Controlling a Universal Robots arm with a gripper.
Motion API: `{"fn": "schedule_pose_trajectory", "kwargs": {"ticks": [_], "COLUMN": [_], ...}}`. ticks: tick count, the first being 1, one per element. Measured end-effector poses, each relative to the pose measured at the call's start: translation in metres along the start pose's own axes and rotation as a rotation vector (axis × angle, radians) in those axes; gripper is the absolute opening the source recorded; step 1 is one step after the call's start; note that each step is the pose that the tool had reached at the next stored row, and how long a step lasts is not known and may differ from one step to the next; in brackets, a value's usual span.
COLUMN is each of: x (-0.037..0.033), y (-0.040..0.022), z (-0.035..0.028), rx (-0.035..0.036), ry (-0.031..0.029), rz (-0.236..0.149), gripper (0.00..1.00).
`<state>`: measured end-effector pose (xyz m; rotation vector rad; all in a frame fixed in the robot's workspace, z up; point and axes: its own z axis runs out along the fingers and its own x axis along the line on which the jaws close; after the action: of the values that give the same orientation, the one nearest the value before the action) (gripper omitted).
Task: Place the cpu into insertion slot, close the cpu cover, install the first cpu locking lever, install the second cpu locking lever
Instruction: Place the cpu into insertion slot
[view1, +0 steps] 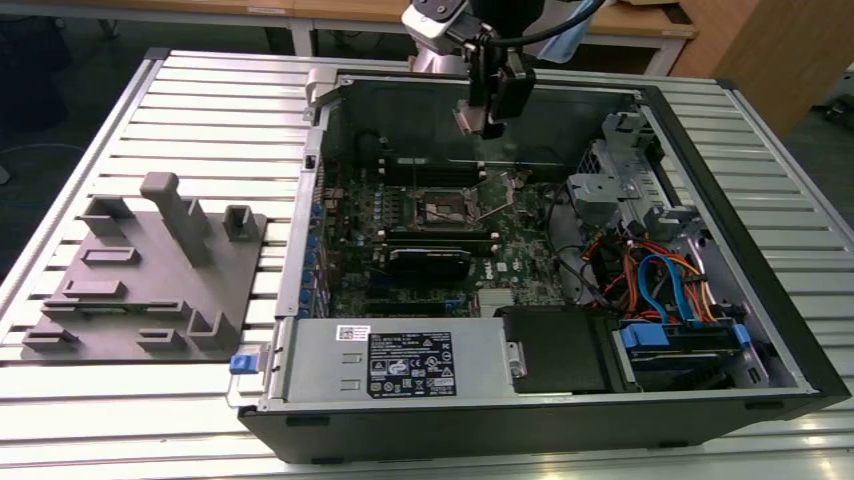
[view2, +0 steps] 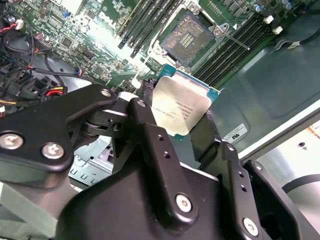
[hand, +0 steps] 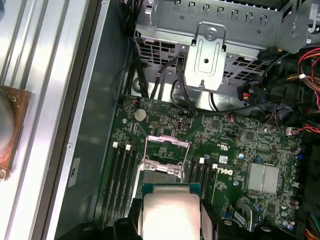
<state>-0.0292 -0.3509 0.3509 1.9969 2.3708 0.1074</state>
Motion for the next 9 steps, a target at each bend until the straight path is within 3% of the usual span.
{"fn": "schedule_pose_trajectory", "kwargs": {"ticks": [9], "x": [-0.0001], "y": [-0.0005], "z": [0.0061], "rx": [0.0], "ry": [0.0001], "rz": [0.0], "gripper": [0.54]}}
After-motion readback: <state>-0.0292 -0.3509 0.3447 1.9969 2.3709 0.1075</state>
